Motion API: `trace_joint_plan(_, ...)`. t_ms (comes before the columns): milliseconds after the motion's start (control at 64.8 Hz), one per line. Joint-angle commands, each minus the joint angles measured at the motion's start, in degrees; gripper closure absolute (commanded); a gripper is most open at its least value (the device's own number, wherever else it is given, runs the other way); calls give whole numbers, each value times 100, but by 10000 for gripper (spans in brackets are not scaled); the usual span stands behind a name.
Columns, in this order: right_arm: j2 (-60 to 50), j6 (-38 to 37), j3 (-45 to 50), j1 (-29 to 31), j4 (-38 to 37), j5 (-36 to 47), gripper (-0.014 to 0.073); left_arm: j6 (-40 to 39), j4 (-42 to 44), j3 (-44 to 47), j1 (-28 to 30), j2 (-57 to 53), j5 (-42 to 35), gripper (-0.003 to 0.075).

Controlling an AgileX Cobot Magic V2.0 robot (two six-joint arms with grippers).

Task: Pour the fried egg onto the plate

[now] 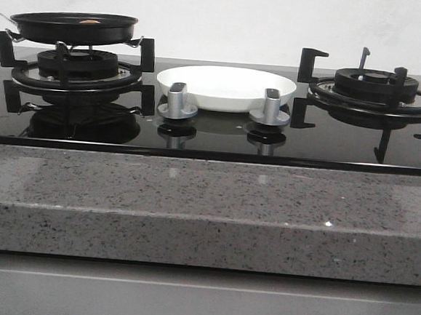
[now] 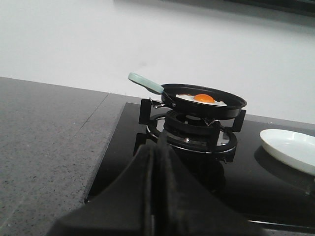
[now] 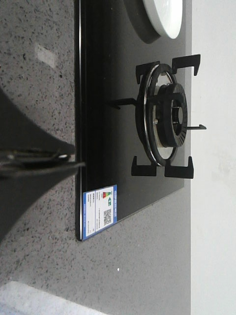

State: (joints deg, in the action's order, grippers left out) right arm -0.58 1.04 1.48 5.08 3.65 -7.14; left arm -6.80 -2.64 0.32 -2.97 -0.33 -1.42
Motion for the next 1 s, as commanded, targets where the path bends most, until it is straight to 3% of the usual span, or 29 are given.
trace_joint_plan(0,-110,54,-24,43,10,487,662,-58,-43,32,3,-102,-449,739)
trace_joint_plan(988,-110,54,-24,43,-63,679,662,-58,-31,-5,3,-102,-482,739)
